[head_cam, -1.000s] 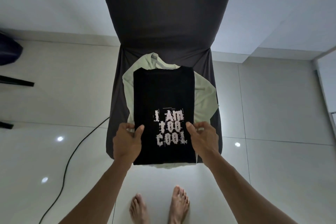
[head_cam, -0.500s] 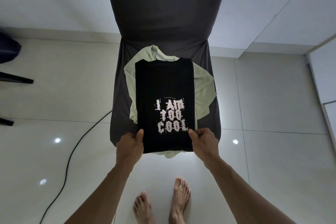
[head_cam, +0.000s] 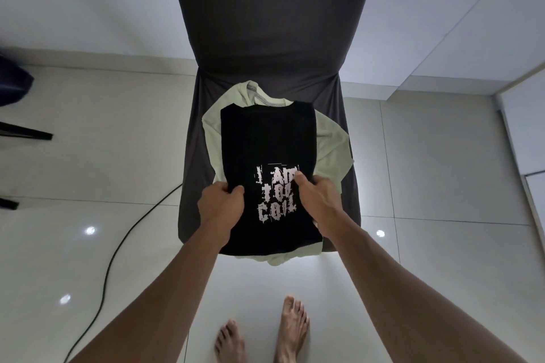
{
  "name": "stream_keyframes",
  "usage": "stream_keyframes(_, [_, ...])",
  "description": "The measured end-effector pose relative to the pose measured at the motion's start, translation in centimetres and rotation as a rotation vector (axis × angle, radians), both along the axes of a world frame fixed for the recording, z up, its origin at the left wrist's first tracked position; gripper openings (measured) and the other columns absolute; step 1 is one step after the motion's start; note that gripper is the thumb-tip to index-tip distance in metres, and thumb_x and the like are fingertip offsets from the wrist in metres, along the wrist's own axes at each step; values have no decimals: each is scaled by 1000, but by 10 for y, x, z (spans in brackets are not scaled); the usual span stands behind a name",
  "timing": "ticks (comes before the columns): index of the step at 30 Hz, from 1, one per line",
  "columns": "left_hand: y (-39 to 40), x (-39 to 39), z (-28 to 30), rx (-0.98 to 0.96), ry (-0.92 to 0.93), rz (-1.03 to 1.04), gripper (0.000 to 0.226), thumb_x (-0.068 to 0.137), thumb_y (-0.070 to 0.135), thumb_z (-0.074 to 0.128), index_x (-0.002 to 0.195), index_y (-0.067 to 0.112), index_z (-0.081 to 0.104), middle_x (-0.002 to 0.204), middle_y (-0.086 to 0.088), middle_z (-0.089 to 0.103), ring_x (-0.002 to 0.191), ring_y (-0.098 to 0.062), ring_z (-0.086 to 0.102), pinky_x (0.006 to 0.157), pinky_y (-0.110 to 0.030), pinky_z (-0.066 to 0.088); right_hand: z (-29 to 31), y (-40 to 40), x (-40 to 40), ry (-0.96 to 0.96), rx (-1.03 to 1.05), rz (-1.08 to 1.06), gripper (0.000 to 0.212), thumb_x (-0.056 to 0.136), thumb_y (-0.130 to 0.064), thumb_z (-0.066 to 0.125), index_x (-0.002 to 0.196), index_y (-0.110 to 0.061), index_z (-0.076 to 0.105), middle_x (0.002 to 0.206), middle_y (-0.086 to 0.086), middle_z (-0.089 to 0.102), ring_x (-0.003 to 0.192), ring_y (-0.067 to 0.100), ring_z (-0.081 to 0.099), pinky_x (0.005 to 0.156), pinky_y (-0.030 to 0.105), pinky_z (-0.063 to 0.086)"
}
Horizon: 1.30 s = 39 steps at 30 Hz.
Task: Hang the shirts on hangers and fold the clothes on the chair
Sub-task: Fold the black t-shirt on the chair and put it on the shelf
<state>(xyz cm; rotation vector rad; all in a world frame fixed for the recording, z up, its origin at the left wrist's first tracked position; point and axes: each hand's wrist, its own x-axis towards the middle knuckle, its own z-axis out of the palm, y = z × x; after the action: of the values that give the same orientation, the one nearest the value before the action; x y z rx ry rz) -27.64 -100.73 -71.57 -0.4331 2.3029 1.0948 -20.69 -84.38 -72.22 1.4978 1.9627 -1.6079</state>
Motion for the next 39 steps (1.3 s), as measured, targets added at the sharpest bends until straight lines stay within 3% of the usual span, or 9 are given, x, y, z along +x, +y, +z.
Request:
stream_keyframes(5, [17, -18, -5, 37, 39, 62, 41, 93, 38, 61, 122, 11, 57, 115, -3, 63, 100, -20, 60, 82, -35, 47, -5, 4, -24, 20, -18, -109, 43, 97, -50, 56, 83, -10, 60, 68, 3, 53, 60, 17, 51, 57, 33, 48])
stream_keyframes(8, [26, -29, -13, 19, 67, 61, 56, 94, 50, 57, 133, 9, 55, 124, -8, 61, 109, -26, 59, 89, -39, 49, -10, 10, -33, 10, 13, -167, 43, 99, -52, 51, 89, -11, 62, 76, 2, 60, 67, 16, 58, 69, 37, 55])
stream_keyframes(13, [30, -31, -20, 121, 142, 134, 37, 98, 45, 54, 122, 17, 56, 115, -3, 61, 103, -20, 60, 87, -37, 50, -14, 11, -38, 101, 164, -59, 32, 99, -42, 55, 121, -19, 59, 88, -9, 60, 78, 7, 58, 75, 30, 52])
stream_keyframes(18, [45, -29, -11, 179, 261, 35, 20, 100, 34, 56, 115, 21, 55, 93, 2, 66, 84, -10, 65, 78, -33, 57, -12, 5, -45, 291, 202, 0, 19, 98, -31, 57, 117, -27, 59, 101, -13, 66, 92, 5, 65, 88, 35, 57])
stream_keyframes(21, [51, -28, 2, 212, 272, 16, 15, 99, 32, 57, 112, 24, 55, 91, 1, 70, 84, -14, 69, 77, -35, 59, -1, 1, -50, 334, 223, 18, 30, 96, -31, 55, 125, -28, 60, 107, -10, 69, 98, 9, 67, 90, 37, 57])
stream_keyframes(27, [55, -26, 63, 260, 317, -64, 12, 100, 30, 56, 111, 26, 55, 88, 1, 71, 81, -14, 69, 67, -25, 52, 62, 7, -37, 366, 276, -17, 27, 97, -23, 55, 122, -28, 64, 94, -11, 72, 83, 6, 68, 83, 35, 59])
stream_keyframes(31, [65, -18, 120, 305, 298, -167, 20, 99, 34, 56, 115, 24, 56, 96, 0, 71, 88, -14, 69, 83, -35, 57, 127, 12, -14, 350, 331, -88, 27, 98, -23, 55, 122, -34, 61, 109, -11, 70, 95, 7, 68, 91, 38, 58])
stream_keyframes(33, [72, -10, 157, 332, 272, -223, 22, 97, 38, 57, 116, 27, 55, 102, 1, 71, 93, -14, 69, 89, -39, 57, 170, 15, 4, 330, 344, -143, 28, 99, -24, 54, 125, -33, 60, 104, -13, 69, 95, 9, 68, 92, 39, 57])
stream_keyframes(39, [128, 33, 266, 445, 291, -434, 10, 98, 28, 59, 103, 20, 61, 96, 0, 71, 90, -16, 69, 84, -35, 57, 281, 41, 73, 342, 429, -405, 28, 101, -33, 50, 126, -29, 61, 87, -18, 64, 94, 12, 68, 93, 43, 56])
